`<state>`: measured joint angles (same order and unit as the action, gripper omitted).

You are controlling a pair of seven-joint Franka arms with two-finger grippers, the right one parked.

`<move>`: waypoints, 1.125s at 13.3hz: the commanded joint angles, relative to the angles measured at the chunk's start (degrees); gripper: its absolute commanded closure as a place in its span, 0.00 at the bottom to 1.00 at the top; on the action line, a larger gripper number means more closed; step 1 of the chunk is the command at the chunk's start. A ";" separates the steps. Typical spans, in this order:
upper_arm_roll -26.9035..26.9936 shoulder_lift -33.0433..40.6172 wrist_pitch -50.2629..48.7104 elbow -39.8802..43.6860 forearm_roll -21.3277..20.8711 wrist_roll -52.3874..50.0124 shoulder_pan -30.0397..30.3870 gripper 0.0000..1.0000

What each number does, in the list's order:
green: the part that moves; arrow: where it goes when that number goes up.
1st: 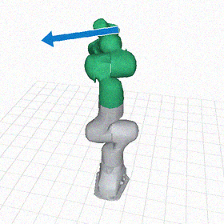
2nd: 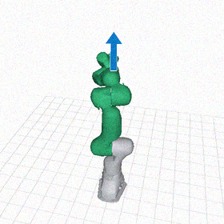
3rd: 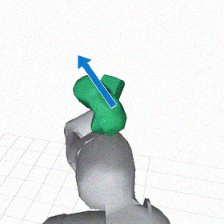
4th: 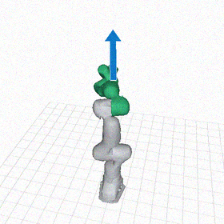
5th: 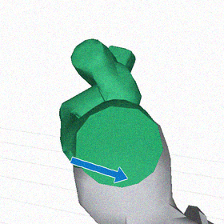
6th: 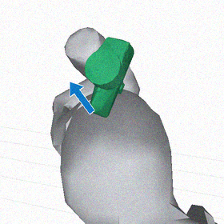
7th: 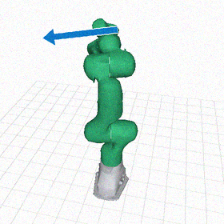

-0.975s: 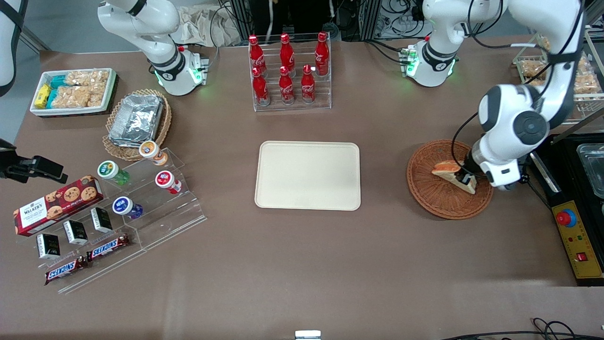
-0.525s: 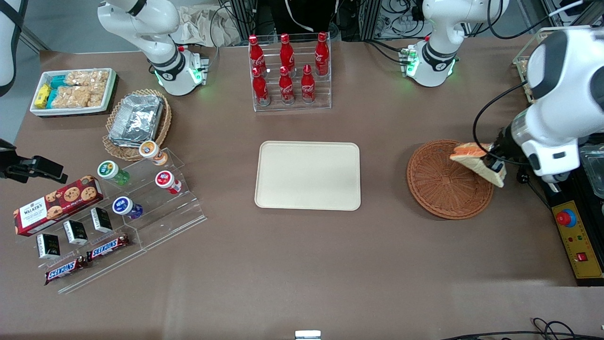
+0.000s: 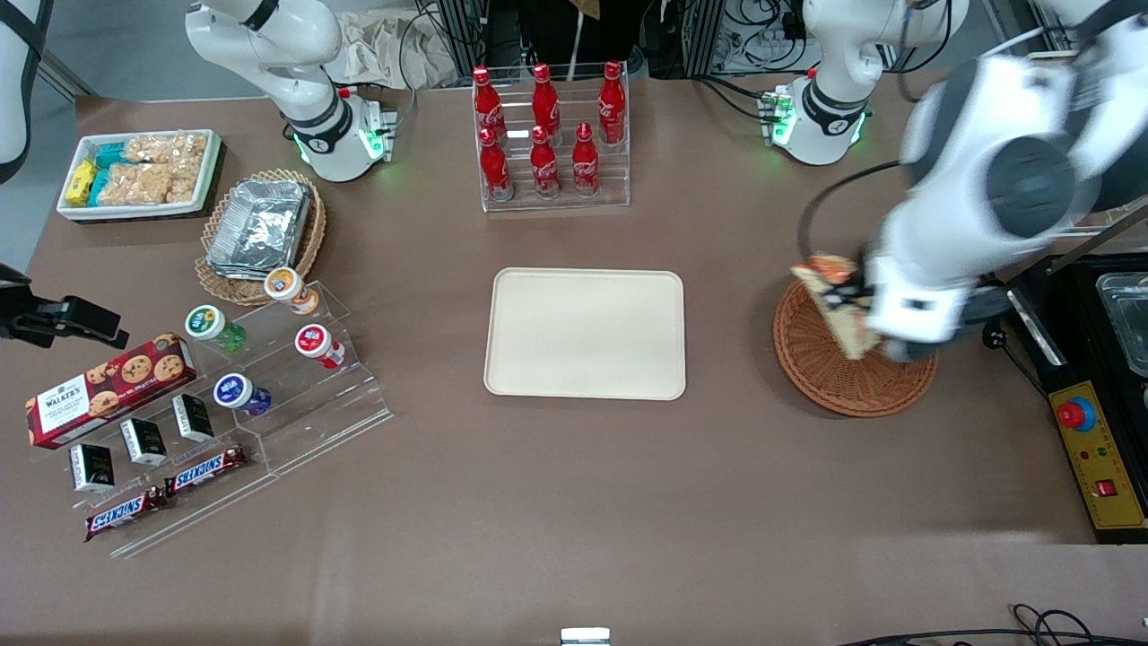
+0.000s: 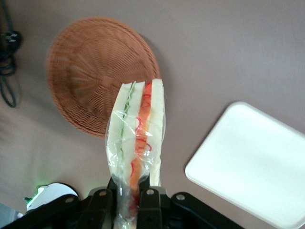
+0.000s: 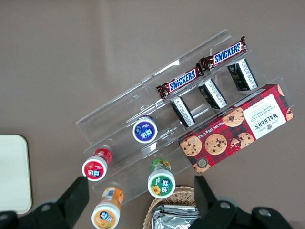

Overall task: Place sandwich from basket to tray
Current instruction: 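Lift the sandwich and carry it toward the cream tray, then lower the sandwich onto the tray and open the left gripper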

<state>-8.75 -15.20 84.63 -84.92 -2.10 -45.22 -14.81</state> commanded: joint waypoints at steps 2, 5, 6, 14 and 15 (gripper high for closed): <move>0.05 -8.00 4.03 2.74 -2.82 2.33 -9.08 1.00; -0.48 -12.03 8.70 2.30 -2.65 5.14 -12.77 1.00; -0.48 -13.79 10.71 2.21 -2.73 5.15 -13.92 1.00; -0.22 -22.51 22.85 -2.00 -3.96 3.83 -18.58 0.93; -0.21 -23.12 24.08 -2.44 -4.40 4.00 -18.58 0.72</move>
<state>-9.42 -38.84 106.73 -85.87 -5.36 -41.44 -33.14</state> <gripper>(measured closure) 0.841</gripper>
